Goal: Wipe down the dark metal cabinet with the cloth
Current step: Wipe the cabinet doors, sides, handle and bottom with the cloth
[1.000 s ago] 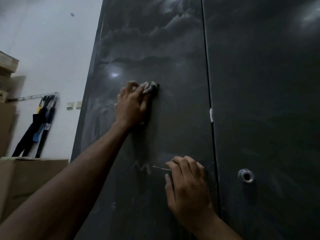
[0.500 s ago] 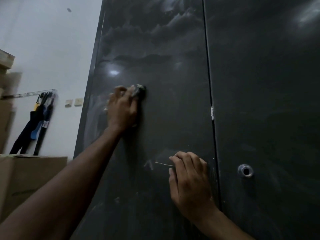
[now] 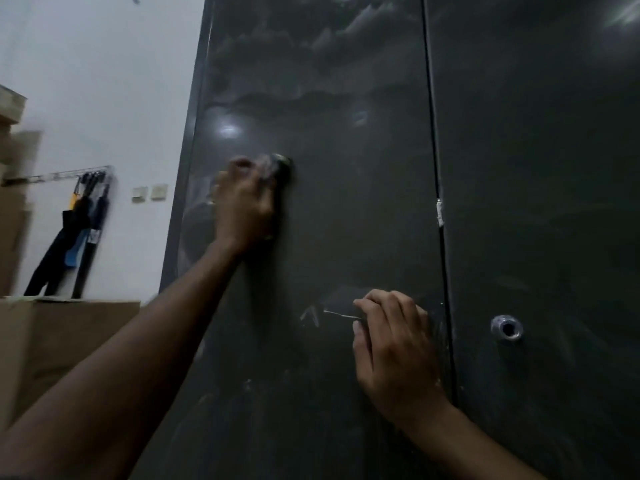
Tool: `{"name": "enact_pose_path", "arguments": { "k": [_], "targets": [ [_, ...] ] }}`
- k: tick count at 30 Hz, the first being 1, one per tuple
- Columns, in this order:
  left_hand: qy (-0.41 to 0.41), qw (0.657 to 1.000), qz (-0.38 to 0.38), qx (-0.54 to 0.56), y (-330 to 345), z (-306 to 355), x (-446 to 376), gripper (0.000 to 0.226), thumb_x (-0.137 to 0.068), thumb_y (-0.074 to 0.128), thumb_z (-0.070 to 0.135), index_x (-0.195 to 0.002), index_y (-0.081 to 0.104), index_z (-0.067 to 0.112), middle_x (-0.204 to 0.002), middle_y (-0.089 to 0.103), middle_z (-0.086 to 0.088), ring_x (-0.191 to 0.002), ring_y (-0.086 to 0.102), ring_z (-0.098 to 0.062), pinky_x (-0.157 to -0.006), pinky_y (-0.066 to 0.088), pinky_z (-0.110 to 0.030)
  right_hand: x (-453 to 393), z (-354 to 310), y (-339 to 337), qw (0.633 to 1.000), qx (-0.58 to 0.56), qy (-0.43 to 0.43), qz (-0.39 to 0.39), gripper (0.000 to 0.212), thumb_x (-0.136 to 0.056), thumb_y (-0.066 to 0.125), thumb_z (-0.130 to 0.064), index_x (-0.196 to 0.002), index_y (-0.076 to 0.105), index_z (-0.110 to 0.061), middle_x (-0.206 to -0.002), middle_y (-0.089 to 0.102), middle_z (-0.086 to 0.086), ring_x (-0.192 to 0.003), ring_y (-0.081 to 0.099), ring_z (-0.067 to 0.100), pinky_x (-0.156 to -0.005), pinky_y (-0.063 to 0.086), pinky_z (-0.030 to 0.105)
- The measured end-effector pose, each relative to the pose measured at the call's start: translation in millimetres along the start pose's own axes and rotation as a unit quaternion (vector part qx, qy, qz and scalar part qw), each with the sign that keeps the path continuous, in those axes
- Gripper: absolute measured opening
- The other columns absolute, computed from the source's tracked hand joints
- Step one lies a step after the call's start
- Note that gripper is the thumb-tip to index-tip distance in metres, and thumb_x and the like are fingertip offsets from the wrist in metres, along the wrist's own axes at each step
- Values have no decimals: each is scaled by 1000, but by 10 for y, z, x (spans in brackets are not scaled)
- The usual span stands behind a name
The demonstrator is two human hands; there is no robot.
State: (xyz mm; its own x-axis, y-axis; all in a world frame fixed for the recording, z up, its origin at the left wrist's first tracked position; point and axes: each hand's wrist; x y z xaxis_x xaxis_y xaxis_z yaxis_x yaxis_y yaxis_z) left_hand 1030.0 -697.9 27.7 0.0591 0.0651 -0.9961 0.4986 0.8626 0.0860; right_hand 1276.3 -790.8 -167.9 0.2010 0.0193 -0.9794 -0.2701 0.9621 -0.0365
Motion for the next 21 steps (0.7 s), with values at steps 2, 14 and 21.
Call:
{"name": "enact_pose_path", "arguments": {
  "k": [2, 14, 21],
  "targets": [
    [143, 989, -33, 10, 70, 140, 581, 48, -109, 41, 47, -152, 51, 29, -140, 50, -10, -117, 51, -32, -97, 40, -43, -1, -12, 11, 1000, 0, 0, 3, 32, -91, 53, -26, -116, 68, -12, -118, 64, 6, -114, 57, 28, -96, 38, 38],
    [13, 1000, -8, 10, -65, -290, 49, 54, -104, 43, 44, -152, 54, 21, -135, 54, -19, -119, 54, -41, -103, 39, -45, -13, -26, -19, 1000, 1, 0, 0, 32, -91, 51, -28, -113, 69, -12, -116, 65, 5, -112, 58, 28, -94, 40, 38],
    [59, 998, -29, -12, -400, -919, 878, 54, -105, 44, 46, -152, 55, 19, -135, 51, -20, -114, 57, -44, -94, 48, -50, 2, -25, -12, 1000, 6, 0, 6, 32, -91, 52, -28, -112, 70, -12, -115, 66, 6, -111, 59, 30, -93, 41, 41]
  ]
}}
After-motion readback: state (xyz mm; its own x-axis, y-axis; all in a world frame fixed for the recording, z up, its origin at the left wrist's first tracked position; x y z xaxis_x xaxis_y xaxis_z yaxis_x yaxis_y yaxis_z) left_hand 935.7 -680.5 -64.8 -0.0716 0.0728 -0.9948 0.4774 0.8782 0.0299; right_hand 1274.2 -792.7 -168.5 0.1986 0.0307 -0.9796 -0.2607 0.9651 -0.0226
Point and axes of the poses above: each hand's wrist, its own x-axis away from the middle knuckle, its own y-axis out of the palm, z = x × y
